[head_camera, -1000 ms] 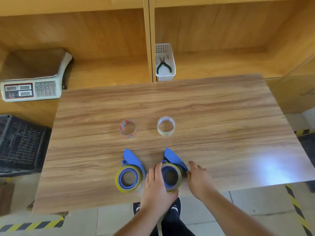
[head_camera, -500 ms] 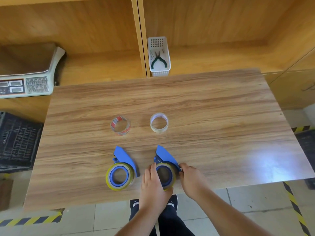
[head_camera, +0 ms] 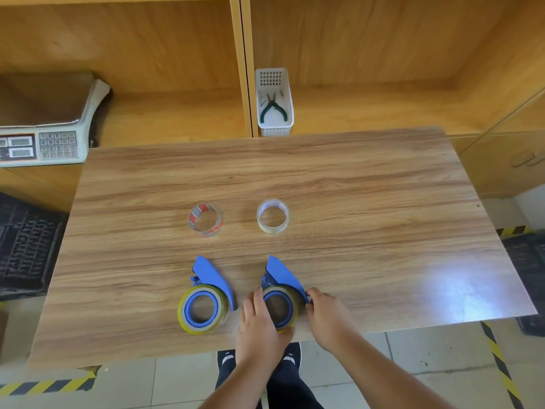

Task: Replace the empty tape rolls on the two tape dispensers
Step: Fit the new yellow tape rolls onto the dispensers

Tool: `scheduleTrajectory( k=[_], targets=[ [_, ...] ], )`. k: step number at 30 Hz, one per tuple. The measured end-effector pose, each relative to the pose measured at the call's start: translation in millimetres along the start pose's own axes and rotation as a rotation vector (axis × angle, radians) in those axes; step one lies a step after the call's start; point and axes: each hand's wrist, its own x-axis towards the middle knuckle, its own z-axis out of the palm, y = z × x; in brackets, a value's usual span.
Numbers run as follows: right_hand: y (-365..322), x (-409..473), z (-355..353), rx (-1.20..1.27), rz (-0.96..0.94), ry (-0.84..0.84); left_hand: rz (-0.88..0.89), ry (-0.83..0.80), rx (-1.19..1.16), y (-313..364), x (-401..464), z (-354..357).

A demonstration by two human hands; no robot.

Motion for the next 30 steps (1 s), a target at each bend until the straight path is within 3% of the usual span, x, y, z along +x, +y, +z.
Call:
scheduleTrajectory(
  k=[9,13,20,30],
  targets=[
    [-55,-1,-2,0.084,-0.112,0.243,0.137,0.174,0.124,-40,-12,-52],
    [-102,-1,10,0.152,-0.177,0.159,0.022,0.282,0.088,-78,-6,-83],
    [-159,-3,48,0.171,-0.149,-0.042,-0.175,0.116,-0.102,-126,14,-123],
    [-175,10,82,0.240,0.071,-0.121,-0.208,-0.055,-0.130,-147,48,-130]
  ],
)
